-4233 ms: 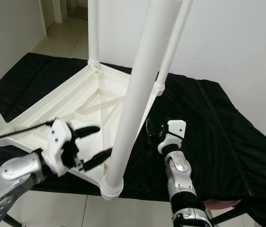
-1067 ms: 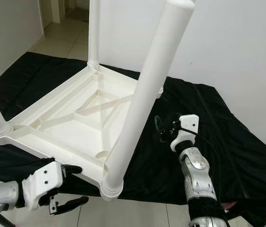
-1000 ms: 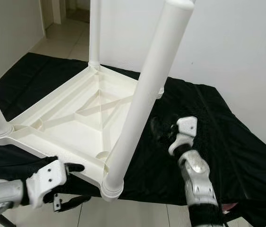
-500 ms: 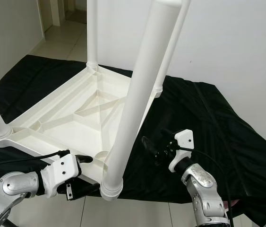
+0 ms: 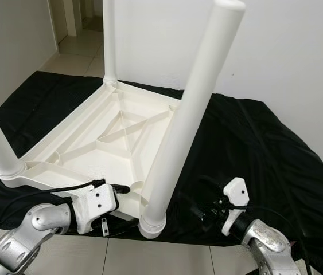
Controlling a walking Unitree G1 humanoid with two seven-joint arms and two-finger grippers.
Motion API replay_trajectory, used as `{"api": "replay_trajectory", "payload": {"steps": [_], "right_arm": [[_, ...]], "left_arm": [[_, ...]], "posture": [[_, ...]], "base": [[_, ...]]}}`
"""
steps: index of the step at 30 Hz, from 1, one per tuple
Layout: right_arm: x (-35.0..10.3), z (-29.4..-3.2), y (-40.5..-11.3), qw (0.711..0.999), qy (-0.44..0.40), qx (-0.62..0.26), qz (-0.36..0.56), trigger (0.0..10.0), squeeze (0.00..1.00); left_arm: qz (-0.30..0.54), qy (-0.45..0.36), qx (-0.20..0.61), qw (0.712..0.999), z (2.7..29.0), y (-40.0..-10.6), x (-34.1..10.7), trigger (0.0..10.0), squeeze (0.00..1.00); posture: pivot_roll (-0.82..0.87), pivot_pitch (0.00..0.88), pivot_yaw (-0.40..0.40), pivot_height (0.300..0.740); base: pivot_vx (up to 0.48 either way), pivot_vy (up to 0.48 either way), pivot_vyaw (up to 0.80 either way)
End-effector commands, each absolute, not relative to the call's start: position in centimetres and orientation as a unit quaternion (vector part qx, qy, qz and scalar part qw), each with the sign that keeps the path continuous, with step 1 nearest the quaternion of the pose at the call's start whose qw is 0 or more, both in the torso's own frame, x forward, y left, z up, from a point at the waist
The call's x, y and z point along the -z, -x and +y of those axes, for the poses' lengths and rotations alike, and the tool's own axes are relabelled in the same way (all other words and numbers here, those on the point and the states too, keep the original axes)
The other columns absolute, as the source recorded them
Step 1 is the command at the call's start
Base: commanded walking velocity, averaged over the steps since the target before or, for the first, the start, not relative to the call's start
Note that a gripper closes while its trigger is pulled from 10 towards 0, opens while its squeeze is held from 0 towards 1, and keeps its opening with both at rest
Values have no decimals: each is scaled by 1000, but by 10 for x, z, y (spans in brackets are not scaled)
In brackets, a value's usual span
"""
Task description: Building children table
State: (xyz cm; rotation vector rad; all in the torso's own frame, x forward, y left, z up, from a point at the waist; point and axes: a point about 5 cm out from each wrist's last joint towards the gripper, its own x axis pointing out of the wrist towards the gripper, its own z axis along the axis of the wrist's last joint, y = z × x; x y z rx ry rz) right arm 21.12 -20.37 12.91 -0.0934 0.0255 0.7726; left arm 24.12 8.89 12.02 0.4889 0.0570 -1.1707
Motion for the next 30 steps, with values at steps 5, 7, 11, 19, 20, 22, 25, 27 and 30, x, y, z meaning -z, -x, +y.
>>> {"api": "replay_trajectory", "payload": {"steps": [5,7,11,19,20,22,25,27,30], "right_arm": [[-133,-213,-201,916,46,-397,30,10000,0],[-131,-214,-195,905,42,-421,51,10000,0],[-132,-213,-188,889,45,-451,66,10000,0],[-132,-198,-192,872,39,-484,64,10000,0],[-132,-197,-193,870,37,-488,64,10000,0],[-132,-196,-193,868,35,-491,64,10000,0],[-128,-181,-201,858,24,-509,62,10000,0],[-126,-177,-203,855,22,-514,61,10000,0],[-123,-170,-206,847,11,-528,61,10000,0]], "left_arm": [[-3,-231,494,838,84,-257,-127,10000,0],[-12,-240,485,841,80,-265,-127,10000,0],[-25,-240,479,844,72,-272,-129,10000,0],[-38,-235,464,853,64,-282,-133,10000,0],[-40,-234,464,854,63,-283,-133,10000,0],[-40,-234,463,854,62,-284,-134,10000,0],[-50,-229,453,860,64,-285,-140,10000,0],[-59,-227,449,862,65,-284,-143,10000,0],[-64,-207,446,868,70,-281,-149,10000,0]], "posture": [[-73,0,-74,740],[-84,0,-70,740],[-93,0,-68,740],[-91,0,-66,740],[-91,0,-66,740],[-91,0,-66,740],[-71,0,-71,740],[-64,0,-74,740],[-45,0,-84,740]], "base": [[0,0,0],[0,0,0],[0,0,0],[0,0,0],[0,0,0],[0,0,0],[0,0,0],[0,0,0],[0,0,0]]}}
